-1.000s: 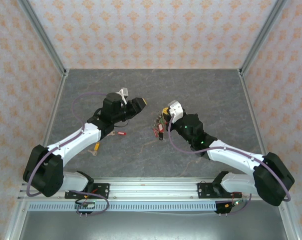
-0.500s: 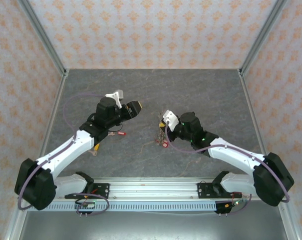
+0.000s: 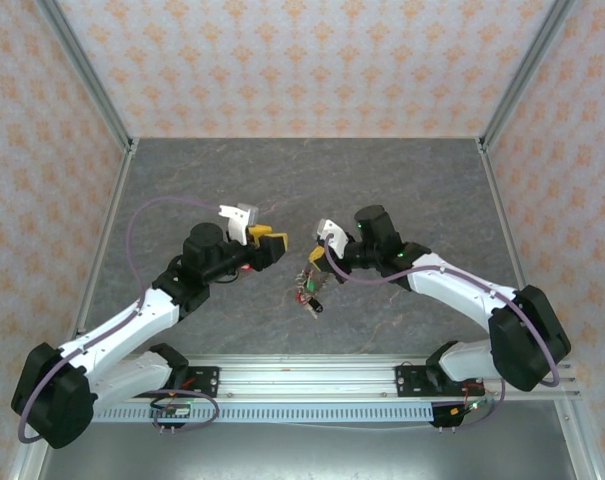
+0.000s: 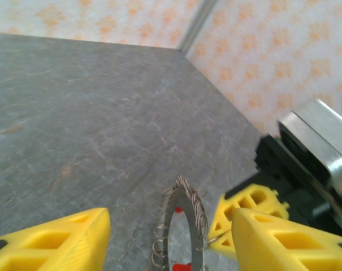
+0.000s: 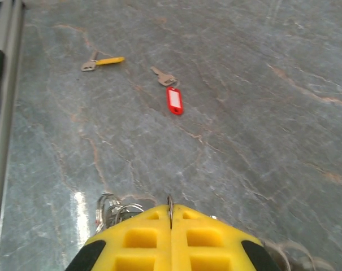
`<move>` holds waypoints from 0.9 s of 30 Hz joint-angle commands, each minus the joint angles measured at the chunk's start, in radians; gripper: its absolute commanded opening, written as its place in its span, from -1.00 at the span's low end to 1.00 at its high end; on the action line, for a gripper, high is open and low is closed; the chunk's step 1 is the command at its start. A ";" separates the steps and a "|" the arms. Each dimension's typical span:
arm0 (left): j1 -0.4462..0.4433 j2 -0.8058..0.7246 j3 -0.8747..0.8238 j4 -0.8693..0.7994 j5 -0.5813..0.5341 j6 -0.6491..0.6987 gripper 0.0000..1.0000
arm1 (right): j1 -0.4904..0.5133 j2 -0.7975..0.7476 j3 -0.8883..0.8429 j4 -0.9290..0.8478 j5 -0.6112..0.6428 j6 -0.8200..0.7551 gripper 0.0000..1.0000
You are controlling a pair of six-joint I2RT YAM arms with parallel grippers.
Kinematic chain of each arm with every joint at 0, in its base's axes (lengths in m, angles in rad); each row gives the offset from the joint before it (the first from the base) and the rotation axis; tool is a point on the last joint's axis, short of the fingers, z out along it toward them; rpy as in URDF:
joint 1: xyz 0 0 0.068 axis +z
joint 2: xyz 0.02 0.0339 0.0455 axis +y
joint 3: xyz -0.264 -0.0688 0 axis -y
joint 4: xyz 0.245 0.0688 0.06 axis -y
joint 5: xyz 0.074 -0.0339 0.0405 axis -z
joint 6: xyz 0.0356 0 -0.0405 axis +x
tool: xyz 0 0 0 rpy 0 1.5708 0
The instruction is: Put the keys on the keyring
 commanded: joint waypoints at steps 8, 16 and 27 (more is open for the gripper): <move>-0.047 -0.042 0.019 -0.230 0.106 0.435 -0.12 | 0.002 -0.025 0.060 -0.134 -0.128 -0.249 -1.00; -0.082 -0.004 0.026 -0.234 0.140 0.501 -0.16 | 0.002 -0.035 0.089 -0.227 -0.133 -0.397 -1.00; -0.133 0.099 0.032 -0.166 0.116 0.570 -0.23 | -0.013 -0.027 0.073 -0.180 -0.211 -0.380 -1.00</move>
